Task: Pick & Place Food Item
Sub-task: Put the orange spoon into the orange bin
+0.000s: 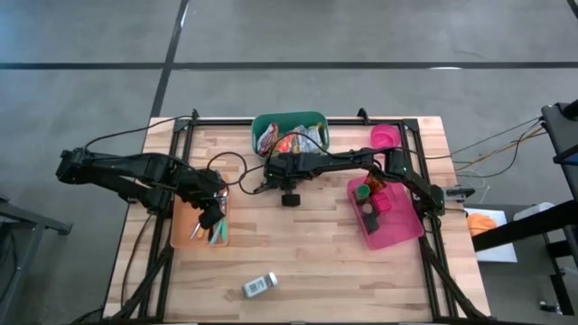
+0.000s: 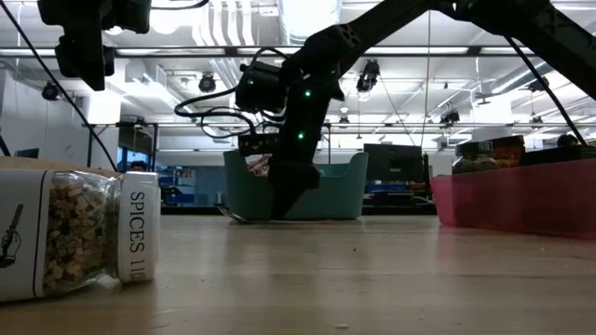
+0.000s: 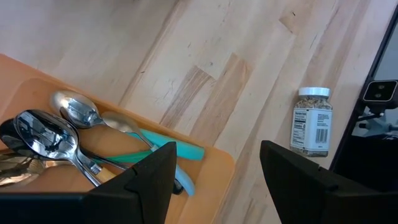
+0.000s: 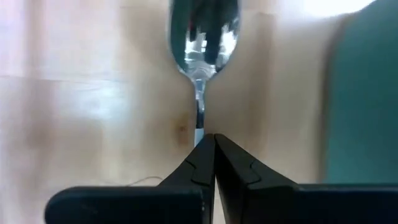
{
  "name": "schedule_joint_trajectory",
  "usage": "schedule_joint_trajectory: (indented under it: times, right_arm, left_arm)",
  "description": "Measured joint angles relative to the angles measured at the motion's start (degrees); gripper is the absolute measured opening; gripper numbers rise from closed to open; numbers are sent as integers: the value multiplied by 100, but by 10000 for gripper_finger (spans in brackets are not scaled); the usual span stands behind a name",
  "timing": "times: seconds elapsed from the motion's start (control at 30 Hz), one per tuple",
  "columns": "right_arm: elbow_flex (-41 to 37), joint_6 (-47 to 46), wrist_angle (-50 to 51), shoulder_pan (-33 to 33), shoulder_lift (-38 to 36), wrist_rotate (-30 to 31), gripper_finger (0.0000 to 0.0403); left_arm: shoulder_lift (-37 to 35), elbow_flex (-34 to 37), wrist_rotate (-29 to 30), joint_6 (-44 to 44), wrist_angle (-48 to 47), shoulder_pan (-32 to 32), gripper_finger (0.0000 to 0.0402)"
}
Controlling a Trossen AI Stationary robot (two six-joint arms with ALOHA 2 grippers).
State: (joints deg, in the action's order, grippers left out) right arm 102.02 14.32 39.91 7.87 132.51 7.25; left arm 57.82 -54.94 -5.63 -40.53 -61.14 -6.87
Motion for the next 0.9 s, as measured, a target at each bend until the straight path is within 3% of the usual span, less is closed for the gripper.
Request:
schedule_joint_trajectory:
  times: [0.23, 0.77, 0.9]
  right_arm:
    - [13, -233, 360, -163, 0, -423, 8]
    - [-37, -1109, 774, -388, -420, -700, 9]
    - [-27, -1312, 780, -359, -476, -1086, 34]
  left_arm:
    - [0, 0, 0, -2, 0, -2, 236]
    - [0, 0, -2, -17, 0, -9, 236]
    - [0, 0, -20, -15, 0, -11, 236]
